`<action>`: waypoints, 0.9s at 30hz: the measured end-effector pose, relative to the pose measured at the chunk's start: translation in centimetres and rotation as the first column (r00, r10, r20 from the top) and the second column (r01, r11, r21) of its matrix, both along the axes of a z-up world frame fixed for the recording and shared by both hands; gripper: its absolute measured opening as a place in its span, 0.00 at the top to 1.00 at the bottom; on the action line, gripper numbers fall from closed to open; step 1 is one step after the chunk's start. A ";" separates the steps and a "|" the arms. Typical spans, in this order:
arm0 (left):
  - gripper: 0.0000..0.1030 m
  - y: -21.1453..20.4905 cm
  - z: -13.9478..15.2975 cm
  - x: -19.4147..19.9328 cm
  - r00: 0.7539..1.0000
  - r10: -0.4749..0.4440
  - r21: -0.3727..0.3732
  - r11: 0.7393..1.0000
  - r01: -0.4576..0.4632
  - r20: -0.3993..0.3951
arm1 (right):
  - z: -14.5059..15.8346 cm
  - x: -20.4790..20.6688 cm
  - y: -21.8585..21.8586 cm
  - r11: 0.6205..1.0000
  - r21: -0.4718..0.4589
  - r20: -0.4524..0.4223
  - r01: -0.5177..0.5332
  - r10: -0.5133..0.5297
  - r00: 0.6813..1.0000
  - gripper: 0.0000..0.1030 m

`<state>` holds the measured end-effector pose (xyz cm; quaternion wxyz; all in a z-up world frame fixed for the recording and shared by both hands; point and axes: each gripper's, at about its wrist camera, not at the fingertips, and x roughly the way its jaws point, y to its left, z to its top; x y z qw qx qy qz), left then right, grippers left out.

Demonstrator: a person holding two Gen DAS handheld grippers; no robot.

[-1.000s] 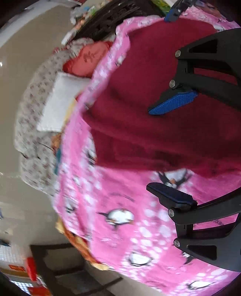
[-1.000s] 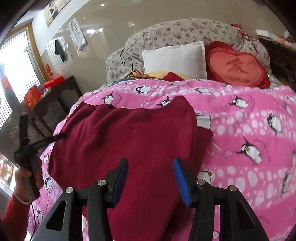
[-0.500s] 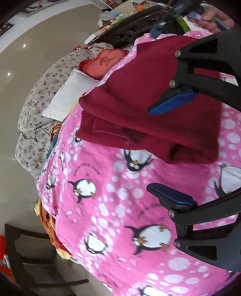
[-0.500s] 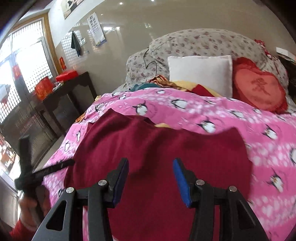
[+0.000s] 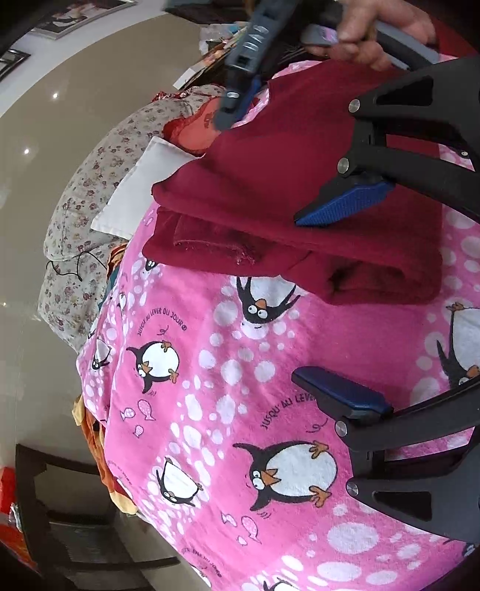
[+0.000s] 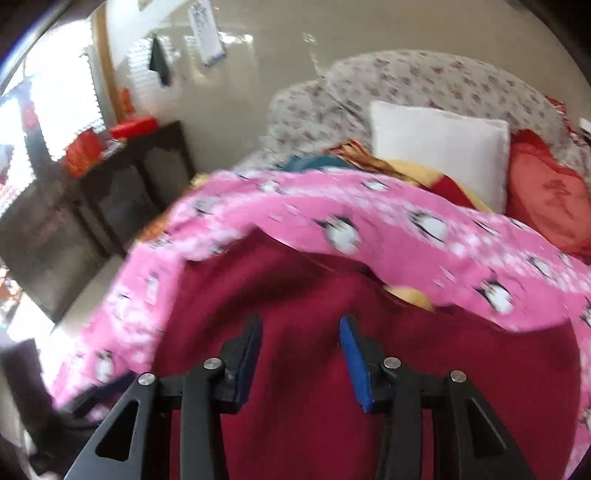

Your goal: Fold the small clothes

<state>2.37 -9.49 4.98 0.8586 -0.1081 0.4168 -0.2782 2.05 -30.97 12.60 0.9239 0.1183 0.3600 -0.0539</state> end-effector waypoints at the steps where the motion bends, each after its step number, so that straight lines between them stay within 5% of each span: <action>1: 0.24 -0.1 0.0 -0.1 1.000 -0.002 0.001 1.000 0.002 0.003 | 0.1 0.7 0.5 1.000 0.003 -0.008 -0.015 0.015 1.000 0.59; 5: 0.24 0.0 -0.2 -0.2 1.000 -0.016 -0.001 1.000 0.016 0.018 | -1.0 5.0 3.1 0.997 -0.005 -0.055 -0.077 0.077 0.996 0.59; 8: 0.24 0.1 -0.4 -0.3 0.999 -0.034 -0.002 0.999 0.034 0.028 | -1.7 6.9 3.7 0.994 0.080 -0.060 -0.074 0.079 0.995 0.58; 16: 0.23 0.1 -0.4 0.1 0.999 -0.046 -0.008 0.999 0.046 0.027 | -1.3 6.6 4.2 0.992 0.118 -0.056 -0.045 0.052 0.997 0.55; 23: 0.22 0.0 -0.4 0.5 0.998 -0.046 -0.011 0.999 0.047 0.032 | -1.8 7.9 5.4 0.995 0.084 -0.089 -0.060 0.068 0.994 0.33; 27: 0.18 -0.5 -0.5 0.5 0.998 -0.054 0.002 0.999 0.054 0.046 | -1.9 8.2 5.3 0.991 0.107 -0.100 -0.082 0.093 0.991 0.31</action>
